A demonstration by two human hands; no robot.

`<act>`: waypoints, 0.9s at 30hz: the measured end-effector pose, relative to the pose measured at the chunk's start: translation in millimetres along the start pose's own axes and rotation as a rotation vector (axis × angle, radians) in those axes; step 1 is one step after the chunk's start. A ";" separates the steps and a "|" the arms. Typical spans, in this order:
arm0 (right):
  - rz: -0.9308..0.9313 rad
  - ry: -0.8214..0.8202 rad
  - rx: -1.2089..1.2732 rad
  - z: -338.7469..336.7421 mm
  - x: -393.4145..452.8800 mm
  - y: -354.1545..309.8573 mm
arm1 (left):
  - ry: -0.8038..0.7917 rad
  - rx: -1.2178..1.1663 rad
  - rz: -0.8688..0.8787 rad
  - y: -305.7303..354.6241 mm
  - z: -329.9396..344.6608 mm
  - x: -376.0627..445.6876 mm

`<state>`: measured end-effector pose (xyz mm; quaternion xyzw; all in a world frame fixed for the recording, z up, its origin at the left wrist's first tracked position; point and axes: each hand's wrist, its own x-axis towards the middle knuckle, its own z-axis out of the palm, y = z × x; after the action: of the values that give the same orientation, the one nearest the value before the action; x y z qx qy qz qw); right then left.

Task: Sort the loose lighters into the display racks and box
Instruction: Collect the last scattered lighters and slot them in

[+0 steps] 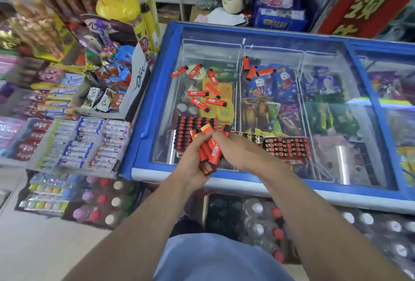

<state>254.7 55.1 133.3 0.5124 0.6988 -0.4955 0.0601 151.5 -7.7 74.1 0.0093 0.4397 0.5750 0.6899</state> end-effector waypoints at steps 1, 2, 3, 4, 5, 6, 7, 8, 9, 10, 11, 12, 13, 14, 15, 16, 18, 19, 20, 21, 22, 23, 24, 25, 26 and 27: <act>0.000 -0.006 0.010 3.9 -1.1 3.1 | 0.010 -0.029 -0.002 -4.2 -2.4 -4.6; -0.001 -0.010 0.026 8.3 -2.6 6.9 | 0.015 -0.059 -0.004 -8.3 -4.9 -8.6; 0.007 -0.016 0.057 13.3 -3.1 10.9 | 0.022 -0.086 -0.006 -12.6 -8.7 -11.6; 0.013 -0.022 0.118 18.8 -3.6 15.0 | 0.030 -0.112 -0.011 -17.3 -13.9 -13.3; 0.022 -0.018 0.227 24.2 -3.4 18.6 | 0.031 -0.130 -0.017 -21.7 -21.1 -13.8; 0.031 -0.001 0.368 28.3 -3.0 21.5 | 0.020 -0.147 -0.023 -25.3 -28.8 -14.1; 0.035 0.030 0.488 31.4 -2.4 25.3 | -0.001 -0.167 -0.033 -28.0 -37.0 -14.2; 0.033 0.068 0.561 33.3 -2.1 29.2 | -0.033 -0.198 -0.053 -29.4 -45.5 -14.3; 0.032 0.114 0.593 34.8 -1.8 32.4 | -0.073 -0.238 -0.075 -29.4 -53.8 -13.9; 0.030 0.169 0.583 36.6 -1.0 36.2 | -0.110 -0.273 -0.094 -28.5 -60.9 -14.3; 0.034 0.222 0.533 39.0 1.1 40.1 | -0.130 -0.299 -0.108 -27.4 -67.1 -14.1; 0.049 0.261 0.460 42.3 3.7 44.2 | -0.127 -0.308 -0.117 -26.0 -73.2 -14.0; 0.068 0.283 0.416 46.9 7.4 46.9 | -0.103 -0.298 -0.124 -24.5 -79.5 -13.3; 0.086 0.291 0.427 52.5 11.3 48.5 | -0.065 -0.279 -0.130 -22.7 -86.1 -12.4; 0.110 0.291 0.482 58.6 15.8 49.3 | -0.022 -0.257 -0.137 -21.3 -93.2 -10.9; 0.142 0.290 0.562 64.5 21.9 49.6 | 0.013 -0.238 -0.148 -19.6 -99.5 -10.4; 0.209 0.292 0.741 75.8 35.9 50.4 | 0.066 -0.194 -0.168 -15.3 -110.7 -9.8; 0.230 0.307 0.807 82.2 42.7 50.5 | 0.083 -0.168 -0.171 -12.8 -115.6 -9.1; 0.245 0.336 0.835 89.2 50.2 51.5 | 0.097 -0.144 -0.171 -10.2 -121.0 -7.7; 0.254 0.374 0.835 96.3 56.8 51.4 | 0.102 -0.119 -0.173 -7.0 -125.1 -6.5; 0.260 0.414 0.830 103.0 62.2 50.3 | 0.106 -0.091 -0.176 -3.8 -128.9 -4.6; 0.265 0.448 0.845 109.2 66.7 48.7 | 0.106 -0.063 -0.180 -0.5 -131.8 -2.6; 0.271 0.471 0.885 114.5 70.5 46.7 | 0.107 -0.043 -0.183 2.4 -134.8 -0.4; 0.276 0.483 0.942 119.0 73.6 44.6 | 0.110 -0.027 -0.190 5.3 -136.4 0.5; 0.278 0.486 0.997 122.6 76.2 42.5 | 0.117 -0.006 -0.196 7.6 -138.3 1.8; 0.278 0.482 1.039 125.3 77.8 40.1 | 0.130 0.013 -0.204 10.2 -138.9 2.6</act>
<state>196.3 11.0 -0.9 0.6597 0.2845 -0.6300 -0.2950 57.6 -70.6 -7.3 -0.0681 0.4859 0.4981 0.7149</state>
